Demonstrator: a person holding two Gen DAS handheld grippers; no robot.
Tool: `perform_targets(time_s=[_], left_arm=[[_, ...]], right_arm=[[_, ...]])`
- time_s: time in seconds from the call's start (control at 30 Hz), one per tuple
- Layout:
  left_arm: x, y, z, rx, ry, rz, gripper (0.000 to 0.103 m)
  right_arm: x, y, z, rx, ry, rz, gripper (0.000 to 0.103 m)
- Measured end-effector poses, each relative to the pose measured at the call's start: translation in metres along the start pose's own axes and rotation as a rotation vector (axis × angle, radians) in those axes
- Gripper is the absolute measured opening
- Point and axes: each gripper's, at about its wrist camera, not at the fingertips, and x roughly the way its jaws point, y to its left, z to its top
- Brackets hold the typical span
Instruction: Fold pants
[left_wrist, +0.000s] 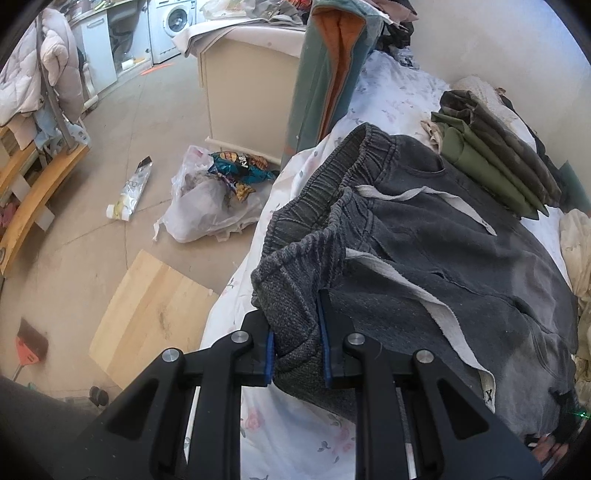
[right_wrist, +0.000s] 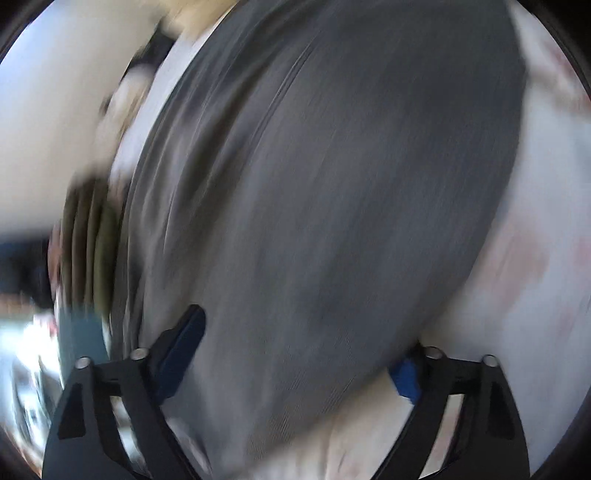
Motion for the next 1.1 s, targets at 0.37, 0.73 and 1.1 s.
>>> perform_targets(time_s=[0.37, 0.73, 1.1], left_arm=[[0.011, 0.003, 0.0, 0.01, 0.026, 0.035, 0.015], [-0.005, -0.003, 0.008, 0.025, 0.032, 0.025, 0.015], [-0.018, 0.003, 0.082, -0.028, 0.165, -0.071, 0.015]], right_arm=[[-0.078, -0.033, 0.153, 0.107, -0.304, -0.135, 0.065], [-0.147, -0.035, 0.206, -0.025, -0.439, -0.21, 0.001], [-0.181, 0.07, 0.26, -0.17, -0.428, -0.161, 0.001]])
